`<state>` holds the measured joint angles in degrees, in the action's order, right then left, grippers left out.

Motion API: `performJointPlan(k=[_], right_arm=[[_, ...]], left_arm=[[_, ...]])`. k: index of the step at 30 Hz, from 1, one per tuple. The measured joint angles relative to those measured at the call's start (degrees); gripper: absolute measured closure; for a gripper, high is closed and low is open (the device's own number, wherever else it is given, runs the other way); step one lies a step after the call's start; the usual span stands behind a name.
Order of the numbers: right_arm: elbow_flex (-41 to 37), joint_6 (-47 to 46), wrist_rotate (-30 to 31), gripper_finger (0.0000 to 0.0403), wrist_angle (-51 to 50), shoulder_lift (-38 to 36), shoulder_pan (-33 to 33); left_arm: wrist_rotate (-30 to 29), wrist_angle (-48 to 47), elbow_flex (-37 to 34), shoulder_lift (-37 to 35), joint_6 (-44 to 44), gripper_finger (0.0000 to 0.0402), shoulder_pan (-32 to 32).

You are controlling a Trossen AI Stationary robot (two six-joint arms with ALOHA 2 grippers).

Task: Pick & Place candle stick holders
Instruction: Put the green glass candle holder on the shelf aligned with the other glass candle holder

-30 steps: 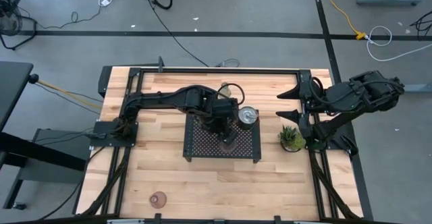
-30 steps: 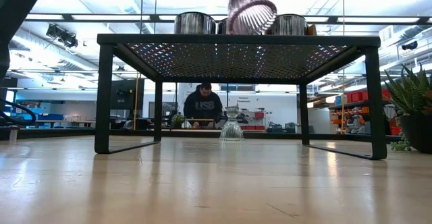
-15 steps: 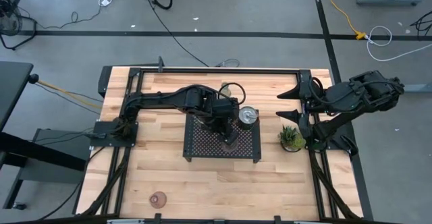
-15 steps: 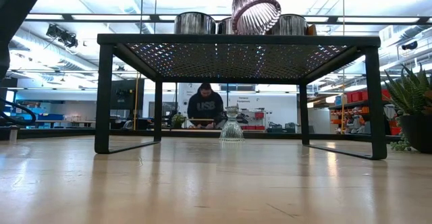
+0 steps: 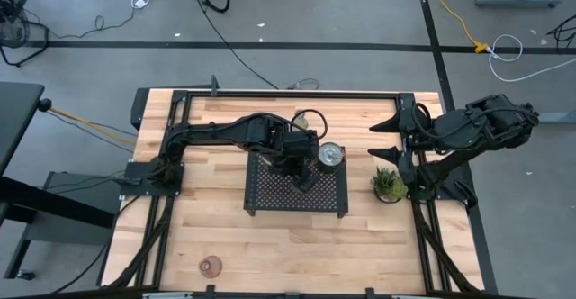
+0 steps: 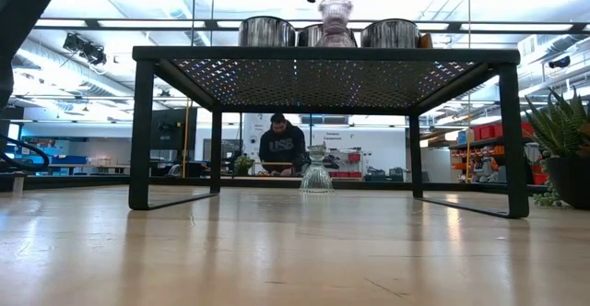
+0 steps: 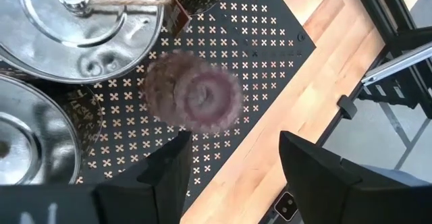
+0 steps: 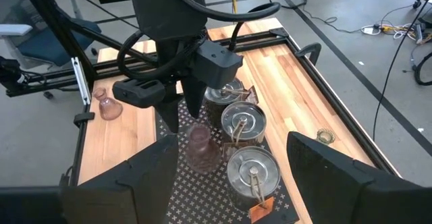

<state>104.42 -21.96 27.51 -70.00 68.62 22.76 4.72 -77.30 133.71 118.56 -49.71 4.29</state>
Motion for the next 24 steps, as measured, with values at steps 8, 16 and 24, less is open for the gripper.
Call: performJointPlan(k=[8, 16, 24], right_arm=[[0.0, 0.02, 0.04, 0.0128, 0.02, 0.0, 0.0], [0.01, 0.13, 6.66, 0.0128, -0.73, 0.04, -0.07], [0.07, -1.52, 10.47, 0.0128, -6.34, 2.51, -5.22]], left_arm=[[0.86, 0.07, 0.0, 0.0, 0.0, 0.0175, 0.0], [0.06, 3.25, 0.76, -0.05, 0.21, 0.0176, -0.98], [-0.39, 4.33, 1.29, -2.91, 1.34, 0.0181, -4.85]])
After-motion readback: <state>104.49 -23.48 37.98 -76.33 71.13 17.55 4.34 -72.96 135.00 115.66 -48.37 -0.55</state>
